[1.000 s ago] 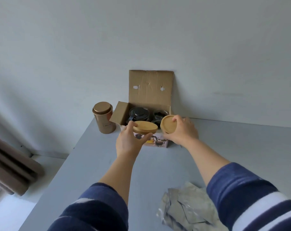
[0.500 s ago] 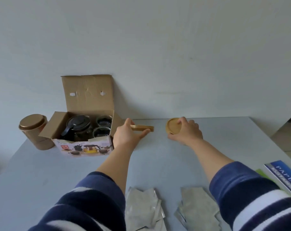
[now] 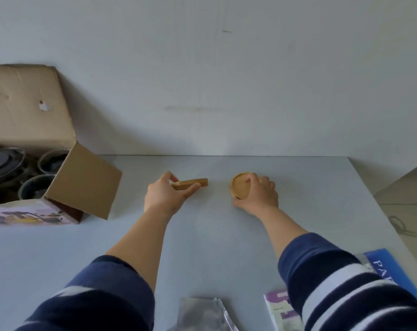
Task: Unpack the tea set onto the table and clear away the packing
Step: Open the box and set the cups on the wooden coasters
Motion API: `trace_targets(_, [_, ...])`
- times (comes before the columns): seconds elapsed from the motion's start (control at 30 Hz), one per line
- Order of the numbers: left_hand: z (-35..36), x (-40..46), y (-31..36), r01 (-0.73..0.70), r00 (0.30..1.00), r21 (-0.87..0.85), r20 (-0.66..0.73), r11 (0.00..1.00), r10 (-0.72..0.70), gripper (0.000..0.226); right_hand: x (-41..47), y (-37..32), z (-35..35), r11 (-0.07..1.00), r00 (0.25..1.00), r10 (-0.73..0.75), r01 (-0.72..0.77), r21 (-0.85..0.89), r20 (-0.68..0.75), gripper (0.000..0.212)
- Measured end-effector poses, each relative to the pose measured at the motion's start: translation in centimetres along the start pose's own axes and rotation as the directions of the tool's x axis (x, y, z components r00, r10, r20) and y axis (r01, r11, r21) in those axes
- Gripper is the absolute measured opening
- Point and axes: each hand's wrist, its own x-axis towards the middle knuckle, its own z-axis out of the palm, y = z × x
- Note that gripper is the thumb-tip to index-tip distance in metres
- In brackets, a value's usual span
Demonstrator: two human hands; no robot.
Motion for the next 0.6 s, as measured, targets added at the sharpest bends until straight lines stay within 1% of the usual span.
trace_targets(0.03, [0.2, 0.3, 0.3, 0.001, 1.0, 0.003, -0.003, 1.0, -0.001, 0.056, 0.6, 0.1, 0.2, 1.0, 1.0, 0.004, -0.004, -0.024, 0.011, 0.067])
trace_targets(0.13, [0.5, 0.8, 0.9, -0.005, 1.0, -0.004, -0.005, 1.0, 0.005, 0.056, 1.6, -0.2, 0.4, 0.985, 0.999, -0.004, 0.012, -0.172, 0.046, 0.074])
trace_targets(0.17, [0.5, 1.0, 1.0, -0.01, 1.0, -0.003, 0.0, 1.0, 0.01, 0.056, 1.8, -0.6, 0.4, 0.98, 0.998, -0.056, 0.063, -0.187, 0.041, 0.076])
trace_targets(0.2, [0.5, 1.1, 1.2, -0.014, 1.0, 0.001, 0.007, 1.0, 0.014, 0.056, 1.9, -1.2, 0.3, 0.973, 0.988, -0.153, 0.154, -0.175, 0.018, 0.076])
trace_targets(0.23, [0.5, 1.2, 1.3, -0.016, 1.0, 0.004, 0.013, 1.0, 0.016, 0.056, 2.0, -2.0, 0.3, 0.951, 0.959, -0.282, 0.277, -0.138, -0.019, 0.075])
trace_targets(0.27, [0.5, 1.4, 1.3, -0.014, 1.0, 0.005, 0.016, 1.0, 0.014, 0.056, 2.0, -2.8, 0.4, 0.91, 0.909, -0.412, 0.408, -0.072, -0.059, 0.072])
trace_targets(0.3, [0.6, 1.6, 1.4, -0.011, 1.0, 0.006, 0.016, 1.0, 0.011, 0.057, 2.0, -3.7, 0.5, 0.861, 0.86, -0.503, 0.507, 0.034, -0.092, 0.065])
trace_targets(0.33, [0.6, 1.9, 1.5, -0.007, 1.0, 0.006, 0.016, 1.0, 0.007, 0.057, 1.8, -4.5, 0.8, 0.822, 0.836, -0.537, 0.548, 0.154, -0.111, 0.055])
trace_targets(0.37, [0.6, 2.1, 1.7, -0.004, 1.0, 0.006, 0.017, 1.0, 0.003, 0.057, 1.7, -5.2, 1.1, 0.794, 0.835, -0.537, 0.549, 0.259, -0.124, 0.044])
trace_targets(0.43, [0.6, 2.5, 1.8, -0.004, 1.0, 0.01, 0.011, 1.0, 0.004, 0.059, 1.6, -6.1, 1.6, 0.763, 0.855, -0.496, 0.512, 0.395, -0.151, 0.026])
trace_targets(0.47, [0.6, 2.7, 1.8, -0.008, 1.0, 0.012, -0.002, 1.0, 0.008, 0.06, 1.7, -6.5, 1.7, 0.761, 0.869, -0.471, 0.488, 0.428, -0.154, 0.025])
trace_targets(0.53, [0.8, 3.1, 1.5, -0.006, 0.999, 0.053, -0.042, 0.999, 0.008, 0.065, 2.1, -7.2, 1.7, 0.784, 0.911, -0.397, 0.402, 0.474, -0.115, 0.03])
trace_targets(0.6, [1.4, 3.5, 0.4, -0.003, 0.999, 0.182, -0.036, 0.983, 0.01, 0.065, 2.9, -7.7, 1.6, 0.816, 0.958, -0.284, 0.265, 0.513, -0.044, 0.034])
